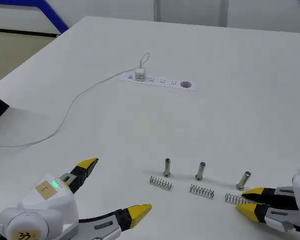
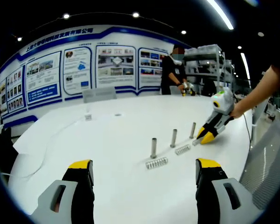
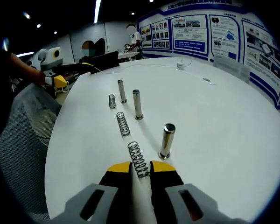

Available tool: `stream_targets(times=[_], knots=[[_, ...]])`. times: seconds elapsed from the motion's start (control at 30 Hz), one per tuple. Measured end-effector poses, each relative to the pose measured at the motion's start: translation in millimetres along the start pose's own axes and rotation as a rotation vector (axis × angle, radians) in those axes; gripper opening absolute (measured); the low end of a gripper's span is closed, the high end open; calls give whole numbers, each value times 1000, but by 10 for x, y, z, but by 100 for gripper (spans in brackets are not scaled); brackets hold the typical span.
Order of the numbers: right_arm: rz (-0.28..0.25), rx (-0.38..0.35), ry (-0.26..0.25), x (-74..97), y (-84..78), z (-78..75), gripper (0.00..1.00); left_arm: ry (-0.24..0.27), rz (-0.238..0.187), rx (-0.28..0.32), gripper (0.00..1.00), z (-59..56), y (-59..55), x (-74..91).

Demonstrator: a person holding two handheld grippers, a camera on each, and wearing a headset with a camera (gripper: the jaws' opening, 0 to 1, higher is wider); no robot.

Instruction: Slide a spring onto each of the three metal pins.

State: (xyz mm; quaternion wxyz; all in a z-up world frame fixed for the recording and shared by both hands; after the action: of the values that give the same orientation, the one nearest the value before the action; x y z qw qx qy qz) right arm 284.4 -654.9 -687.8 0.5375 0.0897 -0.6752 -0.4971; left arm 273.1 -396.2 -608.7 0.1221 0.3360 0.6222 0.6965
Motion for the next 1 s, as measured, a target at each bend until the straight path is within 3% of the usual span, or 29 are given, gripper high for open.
stream_targets(times=[0.03, 0.23, 0.47, 0.7, 0.8, 0.9, 1.0], knots=[[5, 36, -7, 17, -12, -18, 14, -2, 5, -6, 93, -12, -7, -6], [0, 40, 22, 28, -39, 2, 12, -30, 36, -56, 92, -89, -41, -23], [2, 55, 19, 80, -49, 31, 11, -6, 49, -59, 91, -46, -52, -11], [-29, 58, 9, 212, 50, 54, 11, -23, 4, -33, 89, -88, 34, -4], [-47, 64, 10, 291, 130, 81, 11, -73, -21, -53, 87, -203, 126, 1], [-64, 91, 17, 363, 244, 132, 11, -102, -64, -35, 84, -299, 247, -22], [-79, 111, 21, 427, 363, 177, 11, -159, -84, -33, 75, -435, 367, -66]])
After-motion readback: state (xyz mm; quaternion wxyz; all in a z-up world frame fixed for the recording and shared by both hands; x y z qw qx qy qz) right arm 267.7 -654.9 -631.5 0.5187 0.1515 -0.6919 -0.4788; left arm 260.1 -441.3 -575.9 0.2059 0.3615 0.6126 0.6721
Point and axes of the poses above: the centre of the closed fingertips' face, and the gripper's own axes: x roughly backward along the fingers, z roughly to its left, y roughly out of its top, the point moved 2 cm from there along x, roughly backward along the fingers, and after that the axes turned 1 degree about -x, right-handed, at the moved point
